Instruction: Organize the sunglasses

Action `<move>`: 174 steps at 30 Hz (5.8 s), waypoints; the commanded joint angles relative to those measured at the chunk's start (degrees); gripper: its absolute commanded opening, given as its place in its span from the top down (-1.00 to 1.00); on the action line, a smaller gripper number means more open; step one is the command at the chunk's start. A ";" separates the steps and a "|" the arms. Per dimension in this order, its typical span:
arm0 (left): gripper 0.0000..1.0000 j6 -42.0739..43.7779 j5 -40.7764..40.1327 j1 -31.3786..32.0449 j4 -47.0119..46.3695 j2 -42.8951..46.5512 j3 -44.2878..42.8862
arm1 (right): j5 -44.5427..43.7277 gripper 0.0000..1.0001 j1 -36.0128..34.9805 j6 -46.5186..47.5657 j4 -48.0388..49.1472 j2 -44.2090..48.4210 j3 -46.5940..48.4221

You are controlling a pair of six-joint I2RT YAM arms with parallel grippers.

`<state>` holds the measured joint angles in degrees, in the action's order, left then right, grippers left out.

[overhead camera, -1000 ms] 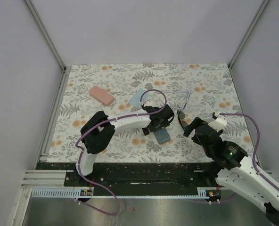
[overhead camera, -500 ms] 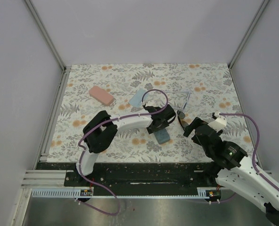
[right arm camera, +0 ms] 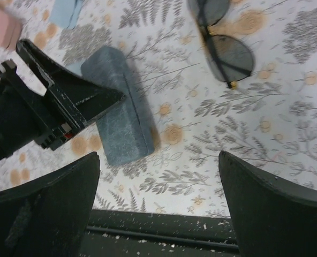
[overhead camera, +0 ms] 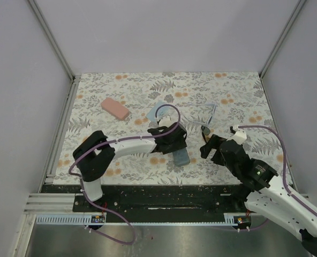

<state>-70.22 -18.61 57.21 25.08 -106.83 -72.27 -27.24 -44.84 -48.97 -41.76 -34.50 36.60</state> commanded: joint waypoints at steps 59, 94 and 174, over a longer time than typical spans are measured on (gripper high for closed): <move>0.38 -6.34 45.59 -21.00 -61.55 52.69 37.90 | 63.19 -0.99 7.49 -18.79 96.95 -27.90 -7.51; 0.39 12.99 31.55 -17.14 -37.31 51.29 34.57 | 50.63 0.01 7.57 -3.07 54.07 -25.08 1.45; -0.76 29.88 25.01 -40.67 4.02 48.72 26.38 | 26.98 -0.15 5.03 18.64 24.71 -46.69 15.68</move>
<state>-39.29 -5.52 21.52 34.04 -60.31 -50.09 -1.45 -37.34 -33.85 -20.16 -75.90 45.58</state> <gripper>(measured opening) 0.910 0.609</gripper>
